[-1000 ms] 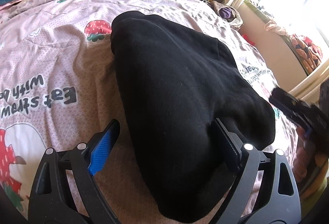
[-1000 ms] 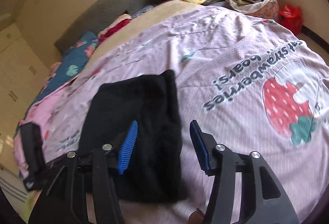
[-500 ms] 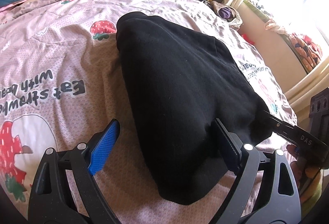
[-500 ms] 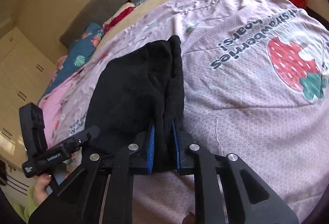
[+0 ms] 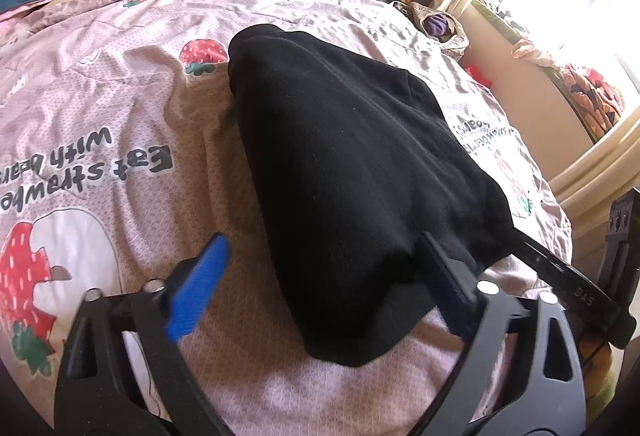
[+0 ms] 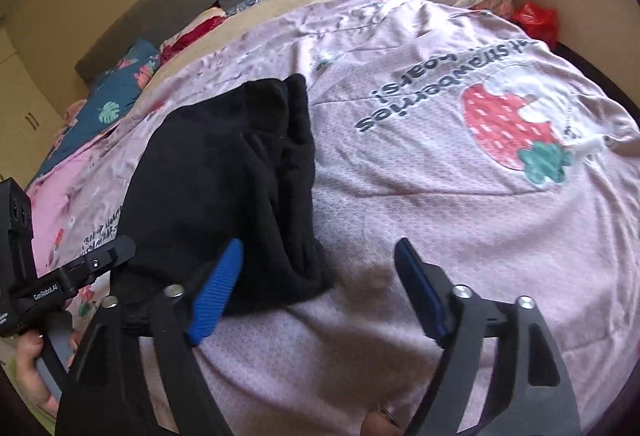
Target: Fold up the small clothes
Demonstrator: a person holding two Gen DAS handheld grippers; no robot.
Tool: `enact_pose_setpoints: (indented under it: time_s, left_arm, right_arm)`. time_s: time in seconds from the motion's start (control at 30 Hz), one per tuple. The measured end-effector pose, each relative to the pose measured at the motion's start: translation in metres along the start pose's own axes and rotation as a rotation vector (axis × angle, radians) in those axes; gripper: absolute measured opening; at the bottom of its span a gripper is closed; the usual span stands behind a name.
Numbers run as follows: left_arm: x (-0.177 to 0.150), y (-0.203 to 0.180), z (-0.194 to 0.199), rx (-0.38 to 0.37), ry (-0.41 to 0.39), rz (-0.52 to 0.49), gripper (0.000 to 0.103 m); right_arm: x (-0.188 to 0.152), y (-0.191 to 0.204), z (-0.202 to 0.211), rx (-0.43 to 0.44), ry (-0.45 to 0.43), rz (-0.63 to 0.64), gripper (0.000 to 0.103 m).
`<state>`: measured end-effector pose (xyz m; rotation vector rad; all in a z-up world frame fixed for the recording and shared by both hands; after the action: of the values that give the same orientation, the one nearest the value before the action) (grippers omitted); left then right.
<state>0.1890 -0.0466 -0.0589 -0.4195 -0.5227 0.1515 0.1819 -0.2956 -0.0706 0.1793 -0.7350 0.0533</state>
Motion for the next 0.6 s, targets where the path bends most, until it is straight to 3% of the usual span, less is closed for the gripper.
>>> enact_pose_setpoints:
  time_s: [0.1, 0.6]
  left_arm:
    - [-0.004, -0.002, 0.007, -0.015, -0.001, -0.003, 0.093]
    - [-0.042, -0.015, 0.062, -0.027, -0.078, -0.067, 0.093]
  right_arm:
    - [-0.002, 0.001, 0.017, 0.003, -0.036, -0.004, 0.094]
    - [-0.037, 0.042, 0.106, -0.021, -0.189, 0.136, 0.098]
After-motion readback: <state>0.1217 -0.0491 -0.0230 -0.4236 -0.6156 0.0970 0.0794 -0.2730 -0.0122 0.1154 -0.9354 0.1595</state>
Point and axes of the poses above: each gripper's, at about its wrist camera, not at the fingertips, and z roughly against the way its jaws point, y to its left, x to its top, the point moved 4 cm from there along -z, roughly the way its jaws point, and after that the axes turned 13 degrees about z, right-handed, at the moved point
